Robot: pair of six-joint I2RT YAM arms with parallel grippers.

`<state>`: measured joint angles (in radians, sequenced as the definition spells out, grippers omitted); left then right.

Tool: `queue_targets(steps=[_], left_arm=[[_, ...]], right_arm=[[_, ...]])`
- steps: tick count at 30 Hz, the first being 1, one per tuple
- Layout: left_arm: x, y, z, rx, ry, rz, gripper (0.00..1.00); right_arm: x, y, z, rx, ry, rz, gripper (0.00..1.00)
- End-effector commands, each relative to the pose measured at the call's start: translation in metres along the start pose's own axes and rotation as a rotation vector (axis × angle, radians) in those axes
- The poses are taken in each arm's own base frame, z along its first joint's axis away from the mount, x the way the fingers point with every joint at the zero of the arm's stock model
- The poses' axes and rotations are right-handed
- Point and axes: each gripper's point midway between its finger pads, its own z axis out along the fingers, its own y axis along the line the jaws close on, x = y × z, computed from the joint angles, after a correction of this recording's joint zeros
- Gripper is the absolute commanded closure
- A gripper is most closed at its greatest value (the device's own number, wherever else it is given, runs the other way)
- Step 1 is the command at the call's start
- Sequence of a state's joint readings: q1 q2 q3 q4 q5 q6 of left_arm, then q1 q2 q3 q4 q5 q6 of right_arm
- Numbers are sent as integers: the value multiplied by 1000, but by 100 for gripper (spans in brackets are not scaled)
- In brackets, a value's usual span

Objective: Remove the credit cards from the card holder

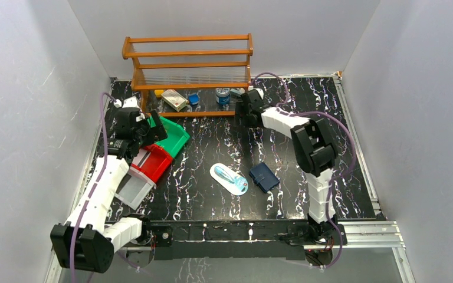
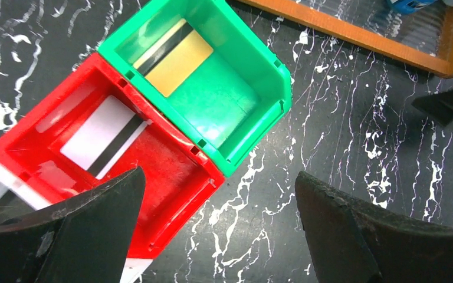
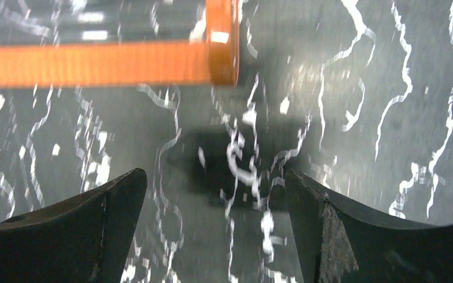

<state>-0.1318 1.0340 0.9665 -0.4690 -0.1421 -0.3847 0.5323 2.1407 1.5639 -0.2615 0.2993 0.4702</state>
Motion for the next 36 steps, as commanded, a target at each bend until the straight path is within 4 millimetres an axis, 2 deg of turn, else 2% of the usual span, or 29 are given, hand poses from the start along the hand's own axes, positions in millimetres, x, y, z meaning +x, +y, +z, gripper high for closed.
queue_targets(steps=[1,4,10,17,21,27,36], left_arm=[[4,-13,16,42,48,-70,1],[5,-23,32,64,80,-108,2],[4,-42,66,98,156,-140,2],[15,-52,105,113,227,-140,2],[28,-54,126,110,278,-139,2],[51,-52,146,98,354,-138,2],[76,-73,153,225,461,-118,3]], right_arm=[[-20,29,-62,-212,-41,5,4],[-20,31,-87,-259,-41,9,4],[-11,20,-130,-291,-56,46,3],[11,-1,-168,-293,-57,72,2],[19,-11,-186,-292,-71,96,2],[32,-18,-201,-308,-68,119,2],[52,-26,-197,-289,-16,109,2]])
